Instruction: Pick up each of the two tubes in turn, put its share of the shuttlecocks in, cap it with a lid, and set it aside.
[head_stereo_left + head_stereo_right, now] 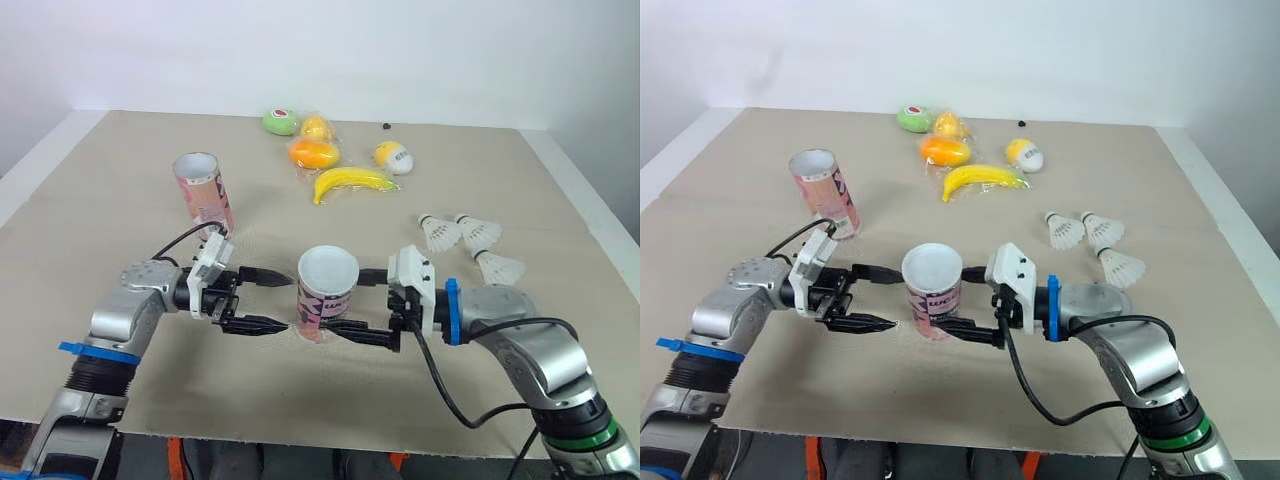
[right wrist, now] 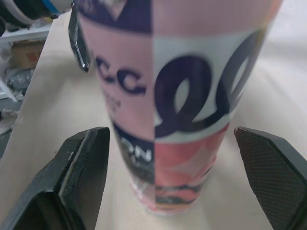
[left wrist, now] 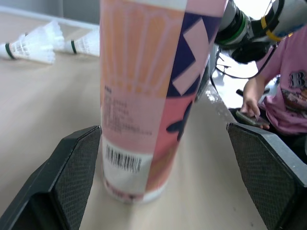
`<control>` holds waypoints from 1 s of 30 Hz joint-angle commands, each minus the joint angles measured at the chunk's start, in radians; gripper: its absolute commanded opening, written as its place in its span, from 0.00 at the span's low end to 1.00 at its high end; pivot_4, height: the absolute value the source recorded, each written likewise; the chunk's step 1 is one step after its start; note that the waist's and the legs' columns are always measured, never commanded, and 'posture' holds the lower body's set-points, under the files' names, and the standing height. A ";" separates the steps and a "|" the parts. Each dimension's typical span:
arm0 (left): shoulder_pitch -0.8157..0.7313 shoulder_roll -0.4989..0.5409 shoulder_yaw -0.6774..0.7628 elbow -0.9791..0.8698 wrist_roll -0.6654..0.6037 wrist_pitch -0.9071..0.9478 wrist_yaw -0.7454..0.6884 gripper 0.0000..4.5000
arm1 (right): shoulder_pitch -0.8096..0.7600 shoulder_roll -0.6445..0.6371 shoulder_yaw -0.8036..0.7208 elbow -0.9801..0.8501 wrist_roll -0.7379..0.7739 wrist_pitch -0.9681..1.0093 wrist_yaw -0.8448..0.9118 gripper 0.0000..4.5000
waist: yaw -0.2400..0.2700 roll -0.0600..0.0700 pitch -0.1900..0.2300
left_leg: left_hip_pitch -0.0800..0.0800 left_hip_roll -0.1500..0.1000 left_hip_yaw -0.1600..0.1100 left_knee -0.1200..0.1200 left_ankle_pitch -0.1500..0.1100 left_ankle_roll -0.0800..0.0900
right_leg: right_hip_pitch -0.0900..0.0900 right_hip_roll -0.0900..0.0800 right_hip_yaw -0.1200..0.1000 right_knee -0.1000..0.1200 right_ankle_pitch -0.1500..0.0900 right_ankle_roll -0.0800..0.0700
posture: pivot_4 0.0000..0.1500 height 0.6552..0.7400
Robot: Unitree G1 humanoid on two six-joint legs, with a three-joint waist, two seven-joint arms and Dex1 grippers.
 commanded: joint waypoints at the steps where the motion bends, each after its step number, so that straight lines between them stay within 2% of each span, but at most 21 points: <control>1: -0.006 0.042 0.040 0.000 -0.004 -0.017 -0.018 0.97 | -0.033 0.017 0.013 0.012 -0.003 -0.036 0.020 0.99 | 0.001 0.000 0.000 | 0.000 0.000 0.000 0.000 0.000 0.000 | 0.000 0.000 0.000 0.000 0.000 0.000 | 1.00 0.43; 12: 0.029 0.099 0.107 -0.048 -0.038 0.006 0.020 0.97 | -0.082 0.056 0.059 0.089 -0.023 -0.091 0.076 0.99 | 0.002 0.000 0.001 | -0.001 0.000 0.000 0.001 0.000 0.000 | 0.000 0.000 -0.001 0.000 0.001 -0.001 | 1.00 0.43; 15: 0.043 0.098 0.128 -0.062 -0.050 0.012 0.043 1.00 | -0.087 0.062 0.063 0.098 -0.021 -0.095 0.084 0.82 | 0.002 0.000 0.001 | -0.001 0.000 0.000 0.001 0.000 0.000 | 0.000 -0.001 -0.001 0.000 0.001 -0.002 | 1.00 0.43; 17: 0.051 0.099 0.136 -0.068 -0.058 0.017 0.054 1.00 | -0.091 0.065 0.060 0.099 -0.022 -0.096 0.085 0.66 | 0.002 0.000 0.001 | -0.001 0.000 -0.001 0.001 0.000 0.000 | 0.000 -0.001 -0.001 0.000 0.001 -0.002 | 1.00 0.43; 20: 0.064 0.094 0.137 -0.079 -0.061 0.017 0.065 1.00 | -0.093 0.061 0.045 0.090 -0.014 -0.086 0.081 0.52 | 0.002 0.000 0.001 | -0.001 0.000 -0.001 0.001 0.000 0.000 | 0.000 -0.001 -0.001 0.001 0.001 -0.002 | 1.00 0.43; 26: 0.051 0.033 0.103 -0.102 -0.062 0.008 0.094 1.00 | -0.069 0.016 -0.123 0.016 0.110 -0.018 0.049 0.52 | 0.005 0.000 0.002 | -0.002 0.000 -0.001 0.003 0.000 0.000 | 0.000 -0.001 -0.001 0.001 0.001 -0.002 | 1.00 0.43; 30: 0.031 -0.022 0.076 -0.123 -0.055 0.000 0.126 1.00 | -0.079 -0.082 -0.428 0.128 0.138 -0.004 -0.069 0.52 | 0.007 0.000 0.002 | -0.003 -0.001 -0.001 0.004 0.000 0.000 | 0.000 -0.002 -0.002 0.001 0.002 -0.001 | 1.00 0.43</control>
